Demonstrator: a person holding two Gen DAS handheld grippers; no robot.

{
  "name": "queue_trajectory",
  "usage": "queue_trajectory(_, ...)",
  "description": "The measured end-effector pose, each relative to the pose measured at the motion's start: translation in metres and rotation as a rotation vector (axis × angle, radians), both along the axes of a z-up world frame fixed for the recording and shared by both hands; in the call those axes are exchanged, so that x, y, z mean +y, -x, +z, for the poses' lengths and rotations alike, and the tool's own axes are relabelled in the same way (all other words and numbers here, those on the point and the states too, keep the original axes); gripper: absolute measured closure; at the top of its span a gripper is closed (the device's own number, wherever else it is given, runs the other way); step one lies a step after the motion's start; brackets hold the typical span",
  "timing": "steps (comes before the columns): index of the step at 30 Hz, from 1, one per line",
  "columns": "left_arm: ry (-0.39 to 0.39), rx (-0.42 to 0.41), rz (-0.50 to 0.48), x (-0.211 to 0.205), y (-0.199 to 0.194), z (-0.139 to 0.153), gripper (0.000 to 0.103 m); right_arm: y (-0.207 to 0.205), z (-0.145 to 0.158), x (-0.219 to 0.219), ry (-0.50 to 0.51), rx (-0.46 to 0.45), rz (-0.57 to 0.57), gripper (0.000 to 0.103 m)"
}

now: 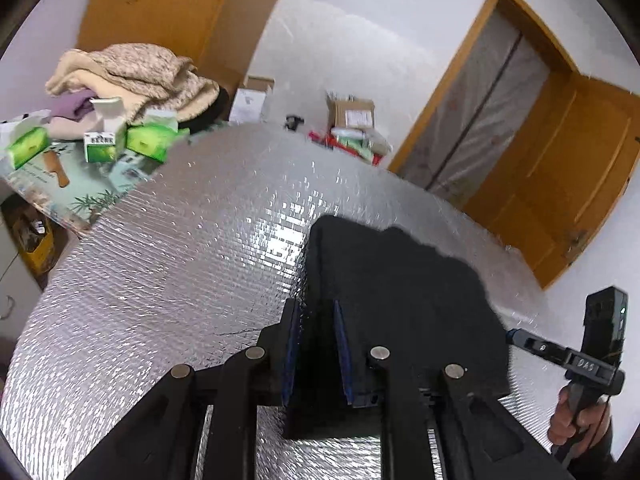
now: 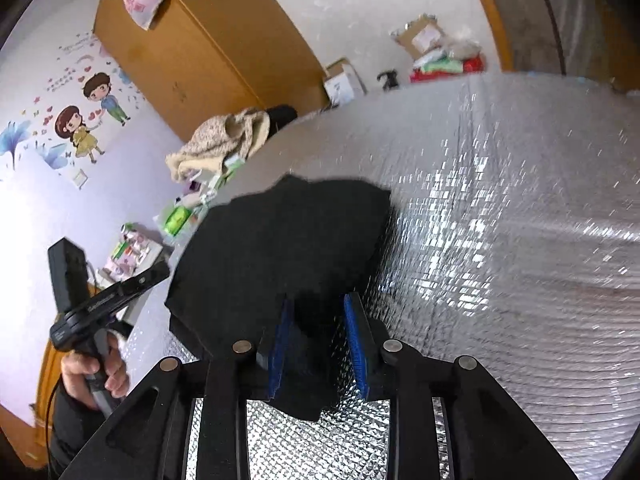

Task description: Fold clothes

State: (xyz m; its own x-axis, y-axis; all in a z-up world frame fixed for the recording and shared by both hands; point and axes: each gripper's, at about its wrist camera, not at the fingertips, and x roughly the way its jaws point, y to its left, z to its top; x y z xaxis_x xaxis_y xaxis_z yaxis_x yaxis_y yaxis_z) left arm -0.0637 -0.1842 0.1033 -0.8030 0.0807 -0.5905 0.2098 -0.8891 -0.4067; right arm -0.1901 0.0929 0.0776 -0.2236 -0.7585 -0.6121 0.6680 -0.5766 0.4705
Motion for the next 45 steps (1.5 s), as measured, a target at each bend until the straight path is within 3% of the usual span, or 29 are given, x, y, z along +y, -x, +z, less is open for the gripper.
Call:
queue_trajectory(3, 0.052, 0.017, -0.044, 0.021, -0.002, 0.006, 0.085, -0.009, 0.001, -0.008, -0.016, 0.025, 0.024, 0.075)
queue_trajectory(5, 0.09, -0.025, -0.071, 0.029, 0.008, -0.003, 0.085, -0.016, -0.004, -0.017, -0.047, 0.035, 0.049, 0.077)
queue_trajectory(8, 0.091, -0.07, -0.07, 0.03, 0.014, -0.019, 0.085, -0.018, -0.018, -0.027, -0.105, 0.022, 0.059, 0.077)
queue_trajectory(11, 0.089, -0.101, -0.057, 0.031, 0.016, -0.03, 0.085, -0.022, -0.012, -0.021, -0.094, 0.024, 0.053, 0.076)
queue_trajectory(21, 0.115, -0.057, -0.004, 0.068, -0.048, -0.011, 0.085, -0.079, -0.002, 0.017, -0.111, 0.096, 0.087, 0.076)
queue_trajectory(32, 0.216, -0.099, 0.005, 0.137, -0.082, -0.02, 0.085, -0.143, -0.012, 0.071, -0.203, 0.193, 0.02, 0.076)
queue_trajectory(38, 0.25, -0.168, 0.007, 0.148, -0.072, -0.036, 0.085, -0.146, -0.032, 0.07, -0.268, 0.185, -0.01, 0.076)
queue_trajectory(45, 0.275, -0.196, 0.014, 0.152, -0.067, -0.044, 0.085, -0.142, -0.036, 0.07, -0.268, 0.174, -0.008, 0.076)
